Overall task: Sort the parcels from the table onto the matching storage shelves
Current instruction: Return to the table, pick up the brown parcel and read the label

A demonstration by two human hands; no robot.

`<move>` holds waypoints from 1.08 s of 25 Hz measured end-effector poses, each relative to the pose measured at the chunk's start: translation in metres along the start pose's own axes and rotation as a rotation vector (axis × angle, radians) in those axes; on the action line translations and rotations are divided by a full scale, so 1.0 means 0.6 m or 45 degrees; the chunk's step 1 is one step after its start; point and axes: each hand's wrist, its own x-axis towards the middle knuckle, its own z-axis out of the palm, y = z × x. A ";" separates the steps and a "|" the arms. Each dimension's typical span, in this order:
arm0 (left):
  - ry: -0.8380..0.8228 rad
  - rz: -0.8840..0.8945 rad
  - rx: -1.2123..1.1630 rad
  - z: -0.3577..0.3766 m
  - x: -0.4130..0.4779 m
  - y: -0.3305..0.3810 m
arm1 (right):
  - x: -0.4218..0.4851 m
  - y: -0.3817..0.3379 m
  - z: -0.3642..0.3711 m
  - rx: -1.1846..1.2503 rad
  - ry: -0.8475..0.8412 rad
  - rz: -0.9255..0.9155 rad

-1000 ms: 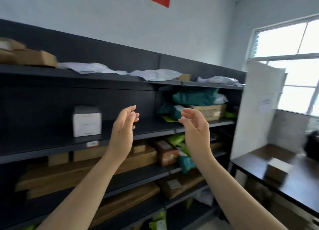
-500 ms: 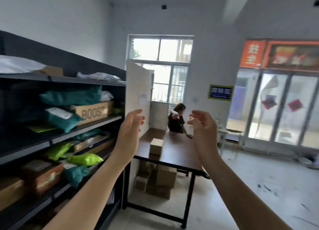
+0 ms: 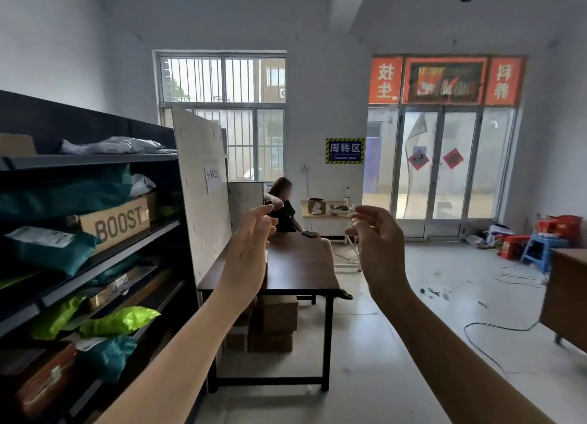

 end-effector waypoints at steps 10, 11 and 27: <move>0.085 -0.001 0.081 0.023 0.091 -0.083 | 0.128 0.089 0.003 -0.048 -0.032 0.026; 0.108 -0.004 0.076 0.026 0.102 -0.091 | 0.143 0.100 0.004 -0.054 -0.051 0.025; 0.114 -0.031 0.056 -0.085 0.254 -0.259 | 0.244 0.205 0.212 -0.006 -0.077 0.034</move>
